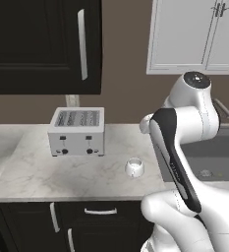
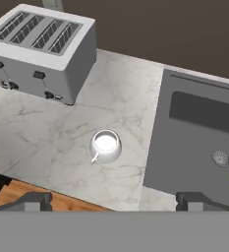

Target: Clear the mugs and bowl far away from the sink.

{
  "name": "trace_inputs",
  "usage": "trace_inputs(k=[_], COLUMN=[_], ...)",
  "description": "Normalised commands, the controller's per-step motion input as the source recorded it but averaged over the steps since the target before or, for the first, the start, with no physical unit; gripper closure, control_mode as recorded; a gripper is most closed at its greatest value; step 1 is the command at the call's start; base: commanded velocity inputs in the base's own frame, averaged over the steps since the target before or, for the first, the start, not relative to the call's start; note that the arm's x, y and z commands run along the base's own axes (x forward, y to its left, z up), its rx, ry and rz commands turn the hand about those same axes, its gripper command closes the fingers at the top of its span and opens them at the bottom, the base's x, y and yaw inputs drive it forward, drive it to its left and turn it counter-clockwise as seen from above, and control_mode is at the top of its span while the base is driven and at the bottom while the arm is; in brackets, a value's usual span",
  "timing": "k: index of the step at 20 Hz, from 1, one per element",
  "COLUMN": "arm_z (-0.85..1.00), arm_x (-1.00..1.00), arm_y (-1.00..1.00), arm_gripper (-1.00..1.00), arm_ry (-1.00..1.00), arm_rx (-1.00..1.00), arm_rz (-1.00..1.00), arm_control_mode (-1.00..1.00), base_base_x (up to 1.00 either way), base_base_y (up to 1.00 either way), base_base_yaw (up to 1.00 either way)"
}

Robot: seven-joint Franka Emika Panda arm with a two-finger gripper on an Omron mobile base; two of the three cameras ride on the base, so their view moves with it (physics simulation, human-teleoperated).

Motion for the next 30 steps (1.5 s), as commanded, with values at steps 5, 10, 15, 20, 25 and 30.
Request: trace_inputs(k=[5, 10, 15, 20, 25, 30], arm_z=[0.00, 0.00, 0.00, 0.00, 0.00, -0.24], arm_x=[0.00, 0.00, 0.00, 0.00, 0.00, 0.00], arm_y=[0.00, 0.00, 0.00, 0.00, 0.00, 0.00], arm_gripper=[-1.00, -1.00, -1.00, -1.00, -1.00, -1.00], arm_ry=[0.00, 0.00, 0.00, 0.00, 0.00, 0.01], arm_rx=[0.00, 0.00, 0.00, 0.00, 0.00, 0.09], arm_rz=[0.00, 0.00, 0.00, 0.00, 0.00, 0.00], arm_control_mode=[1.00, 1.00, 1.00, 1.00, 1.00, -1.00], base_base_x=[-0.08, -0.03, 0.00, 0.00, 0.00, 0.00], base_base_y=[0.00, 0.00, 0.00, 0.00, 0.00, 0.00], base_base_yaw=[0.19, 0.13, 0.06, 0.00, 0.00, 0.00])
